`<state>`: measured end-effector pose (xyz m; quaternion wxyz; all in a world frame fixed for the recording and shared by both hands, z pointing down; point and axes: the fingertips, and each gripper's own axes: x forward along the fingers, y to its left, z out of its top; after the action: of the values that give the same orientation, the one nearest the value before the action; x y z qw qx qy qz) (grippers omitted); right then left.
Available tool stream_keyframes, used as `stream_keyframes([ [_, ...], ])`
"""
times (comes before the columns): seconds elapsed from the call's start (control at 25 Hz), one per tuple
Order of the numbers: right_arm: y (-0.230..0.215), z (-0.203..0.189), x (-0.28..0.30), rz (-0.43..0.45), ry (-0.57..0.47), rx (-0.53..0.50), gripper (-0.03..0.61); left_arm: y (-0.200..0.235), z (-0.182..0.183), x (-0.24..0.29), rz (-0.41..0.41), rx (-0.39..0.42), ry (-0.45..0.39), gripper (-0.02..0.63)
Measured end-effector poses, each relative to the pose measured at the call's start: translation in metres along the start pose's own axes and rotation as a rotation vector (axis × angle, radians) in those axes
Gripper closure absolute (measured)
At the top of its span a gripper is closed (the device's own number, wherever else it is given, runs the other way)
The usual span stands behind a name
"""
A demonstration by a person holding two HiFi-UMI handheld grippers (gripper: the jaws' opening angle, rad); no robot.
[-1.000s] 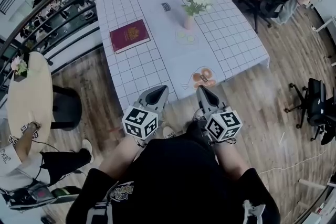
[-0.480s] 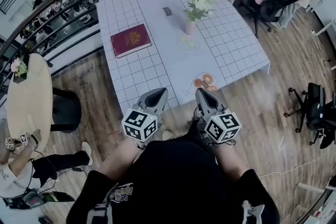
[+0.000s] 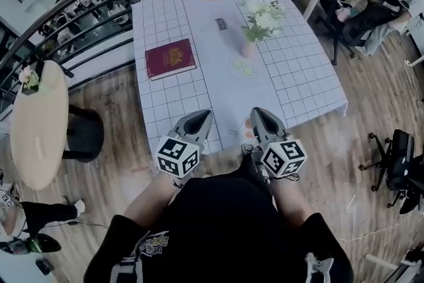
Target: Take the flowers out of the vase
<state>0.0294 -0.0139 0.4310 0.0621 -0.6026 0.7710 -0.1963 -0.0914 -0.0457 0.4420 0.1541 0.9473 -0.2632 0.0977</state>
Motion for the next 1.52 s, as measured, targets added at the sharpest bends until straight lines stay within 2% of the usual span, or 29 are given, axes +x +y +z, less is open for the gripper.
stream_keyframes([
  [0.44,-0.084,0.045,0.057,0.033,0.008,-0.044,0.557,0.009,0.030,0.081,0.048,-0.001,-0.001,0.607],
  [0.84,-0.143,0.052,0.112,0.072,0.056,-0.050,0.557,0.033,0.033,0.144,0.116,-0.032,0.013,0.607],
  [1.24,-0.189,0.038,0.162,0.126,0.116,-0.040,0.552,0.056,0.033,0.198,0.183,-0.045,0.033,0.606],
  [1.28,-0.193,0.036,0.167,0.133,0.120,-0.037,0.546,0.060,0.031,0.203,0.193,-0.044,0.037,0.606],
  [1.36,-0.201,0.033,0.178,0.149,0.131,-0.024,0.464,0.066,0.027,0.212,0.211,-0.046,0.044,0.606],
  [1.52,-0.219,0.026,0.199,0.173,0.155,0.023,0.419,0.078,0.019,0.232,0.240,-0.062,0.053,0.606],
])
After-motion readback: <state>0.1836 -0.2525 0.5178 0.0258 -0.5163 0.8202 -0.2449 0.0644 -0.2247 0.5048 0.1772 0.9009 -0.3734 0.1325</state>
